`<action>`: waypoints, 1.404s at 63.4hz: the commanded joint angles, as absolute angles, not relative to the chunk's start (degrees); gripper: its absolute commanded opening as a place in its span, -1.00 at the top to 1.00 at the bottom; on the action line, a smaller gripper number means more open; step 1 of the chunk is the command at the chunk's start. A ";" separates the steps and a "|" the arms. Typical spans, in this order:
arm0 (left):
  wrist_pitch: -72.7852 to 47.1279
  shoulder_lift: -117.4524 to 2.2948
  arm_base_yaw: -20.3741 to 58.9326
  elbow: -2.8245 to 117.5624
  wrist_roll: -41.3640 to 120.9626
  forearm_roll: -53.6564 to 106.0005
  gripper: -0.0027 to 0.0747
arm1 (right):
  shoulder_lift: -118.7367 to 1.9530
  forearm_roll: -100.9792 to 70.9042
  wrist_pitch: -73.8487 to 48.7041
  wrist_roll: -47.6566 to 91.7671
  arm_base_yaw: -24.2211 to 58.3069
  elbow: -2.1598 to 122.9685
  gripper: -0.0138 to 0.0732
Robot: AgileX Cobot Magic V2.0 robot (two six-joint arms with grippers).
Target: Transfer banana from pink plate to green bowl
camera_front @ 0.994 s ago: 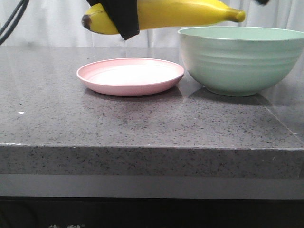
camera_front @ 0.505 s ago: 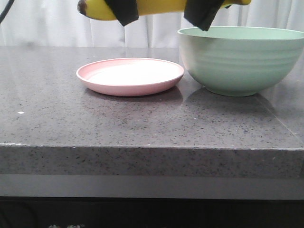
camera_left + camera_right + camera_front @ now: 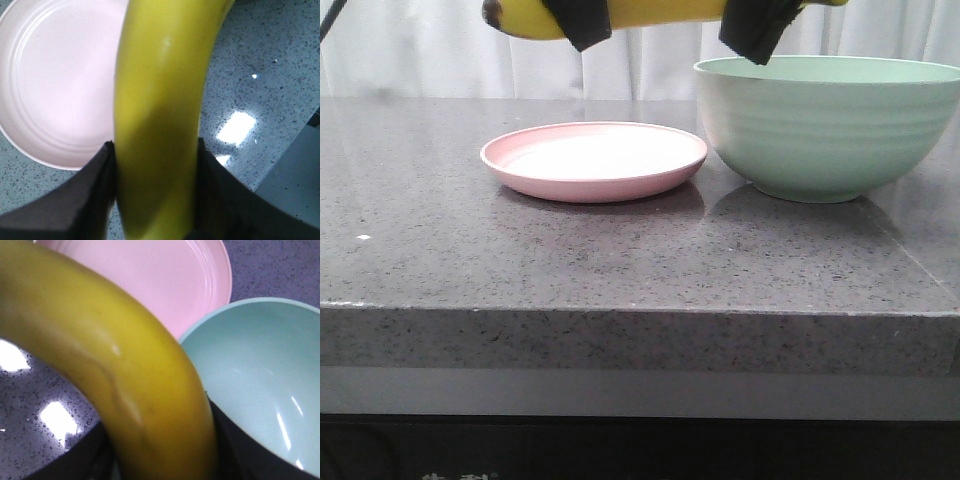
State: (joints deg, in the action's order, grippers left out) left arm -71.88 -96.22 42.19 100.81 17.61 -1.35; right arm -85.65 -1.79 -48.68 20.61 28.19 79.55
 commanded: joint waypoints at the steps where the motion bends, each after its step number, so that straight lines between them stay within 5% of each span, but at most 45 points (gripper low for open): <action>1: -69.30 -93.11 42.60 102.53 17.16 -0.58 0.85 | -83.71 -2.08 -44.97 21.09 28.16 81.74 0.49; 9: -69.17 -93.11 42.60 102.53 16.75 -0.46 0.75 | -83.71 -2.08 -44.97 21.09 28.16 81.74 0.51; 16: -69.17 -93.11 42.60 102.53 16.68 0.00 0.45 | -83.71 -2.08 -45.02 21.09 28.16 81.74 0.51; 27: -68.89 -93.11 42.60 102.53 15.65 0.00 -0.40 | -83.71 -2.08 -45.65 21.09 28.16 81.74 0.51; 34: -68.40 -93.11 42.60 102.53 15.58 -0.79 -0.72 | -83.71 -2.08 -45.85 21.09 28.00 81.74 0.51; 56: -67.60 -92.58 42.60 102.53 15.58 -0.89 -0.76 | -83.71 -0.38 -48.60 20.84 27.01 84.84 0.51; 89: -64.94 -90.26 42.60 102.53 15.58 -1.02 -0.76 | -83.71 11.47 -59.70 20.68 12.54 93.73 0.51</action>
State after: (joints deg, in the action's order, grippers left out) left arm -67.81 -92.98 42.19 100.81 16.09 -1.10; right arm -86.05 6.84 -60.67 20.15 13.77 91.63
